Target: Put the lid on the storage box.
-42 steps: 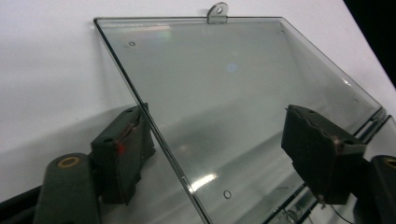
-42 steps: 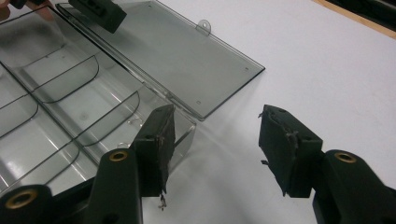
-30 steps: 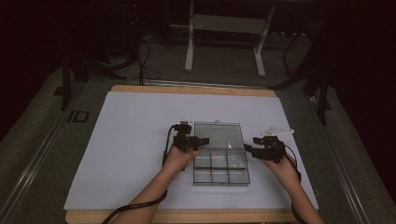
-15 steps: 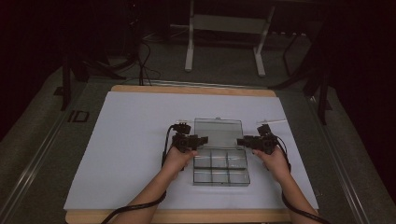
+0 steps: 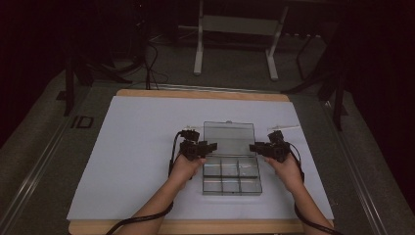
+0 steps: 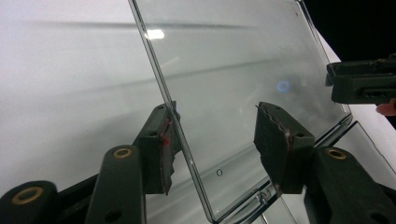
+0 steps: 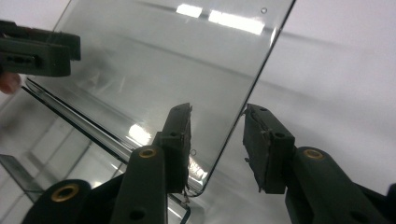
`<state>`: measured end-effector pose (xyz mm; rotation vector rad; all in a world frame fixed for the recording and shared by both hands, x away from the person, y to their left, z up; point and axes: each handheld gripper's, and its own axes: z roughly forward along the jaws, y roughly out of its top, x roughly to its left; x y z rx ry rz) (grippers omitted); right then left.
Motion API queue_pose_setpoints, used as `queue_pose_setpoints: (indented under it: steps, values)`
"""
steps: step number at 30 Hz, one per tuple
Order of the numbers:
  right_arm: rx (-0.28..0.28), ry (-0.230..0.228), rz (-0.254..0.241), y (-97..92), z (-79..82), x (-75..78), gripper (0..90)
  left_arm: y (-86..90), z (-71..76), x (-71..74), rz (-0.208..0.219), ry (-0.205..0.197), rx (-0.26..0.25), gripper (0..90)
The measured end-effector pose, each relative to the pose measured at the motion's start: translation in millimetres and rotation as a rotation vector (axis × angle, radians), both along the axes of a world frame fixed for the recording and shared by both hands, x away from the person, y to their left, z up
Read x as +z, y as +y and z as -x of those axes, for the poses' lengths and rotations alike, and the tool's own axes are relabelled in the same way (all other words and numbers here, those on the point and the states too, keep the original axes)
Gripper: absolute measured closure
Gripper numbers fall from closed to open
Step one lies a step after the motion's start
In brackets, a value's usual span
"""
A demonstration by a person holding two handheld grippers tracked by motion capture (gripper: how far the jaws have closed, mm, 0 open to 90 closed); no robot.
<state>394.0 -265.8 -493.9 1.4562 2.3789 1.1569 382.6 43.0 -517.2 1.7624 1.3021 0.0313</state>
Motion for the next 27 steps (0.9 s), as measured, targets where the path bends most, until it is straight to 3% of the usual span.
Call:
queue_pose_setpoints:
  steps: [6,8,16,22,27]
  values:
    - [-0.001,0.02,-0.026,-1.5,-2.0,-1.4,62.0,0.9,1.0,-0.6,0.006,-0.007,-0.008,50.1]
    - [0.004,0.043,-0.06,-2.3,-2.9,-2.1,62.2,2.1,1.3,-0.2,0.021,-0.007,-0.016,51.7]
    - [-0.007,-0.075,0.029,5.4,9.6,9.5,68.0,-1.3,10.4,12.4,-0.045,-0.073,-0.008,57.2]
    - [0.007,-0.141,0.068,6.3,18.7,15.6,72.3,1.9,18.4,16.2,-0.037,-0.117,-0.008,63.7]
    - [0.02,-0.167,0.063,3.6,23.2,16.9,75.3,2.8,22.4,17.3,-0.049,-0.147,-0.024,64.9]
